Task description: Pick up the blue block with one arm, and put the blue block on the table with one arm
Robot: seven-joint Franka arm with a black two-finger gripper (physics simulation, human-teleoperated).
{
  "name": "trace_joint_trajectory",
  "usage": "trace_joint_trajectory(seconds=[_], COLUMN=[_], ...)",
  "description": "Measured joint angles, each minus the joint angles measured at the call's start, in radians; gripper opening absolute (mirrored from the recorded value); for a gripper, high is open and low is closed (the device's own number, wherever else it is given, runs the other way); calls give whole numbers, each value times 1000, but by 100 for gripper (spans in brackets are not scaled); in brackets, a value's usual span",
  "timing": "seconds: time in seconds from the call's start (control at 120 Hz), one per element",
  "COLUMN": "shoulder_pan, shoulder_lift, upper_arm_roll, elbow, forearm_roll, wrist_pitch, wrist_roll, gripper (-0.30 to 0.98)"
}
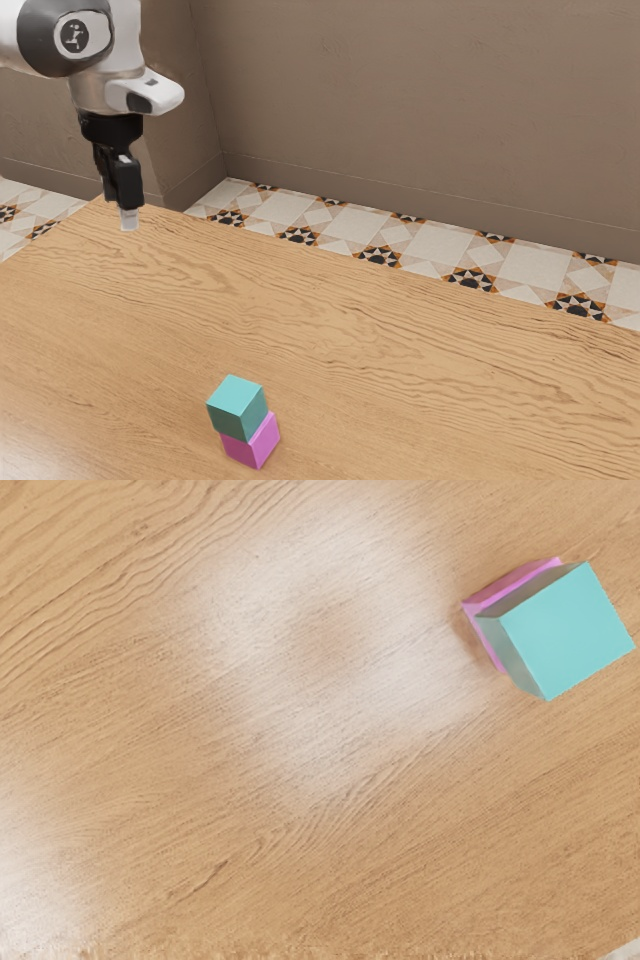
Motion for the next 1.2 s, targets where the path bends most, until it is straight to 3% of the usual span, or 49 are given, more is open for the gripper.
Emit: trace_joint_trajectory(seconds=[0.125, 0.275, 0.45, 0.658, 0.842, 1.2], shoulder_pan=[-14, -97, -205, -209, -215, -236], shoulder_lift=[-34, 8, 171, 158, -16, -21], upper_arm_roll=[-16, -19, -28, -36, -94, -100], elbow=[-211, -256, -313, -457, -604, -664], forearm_roll=[-26, -90, -140, -124, -111, -148], wrist_pitch=[138, 274, 476, 700, 783, 812], wrist_roll=[-163, -327, -568, -813, -980, -1104], gripper=[69, 69, 68, 68, 68, 69])
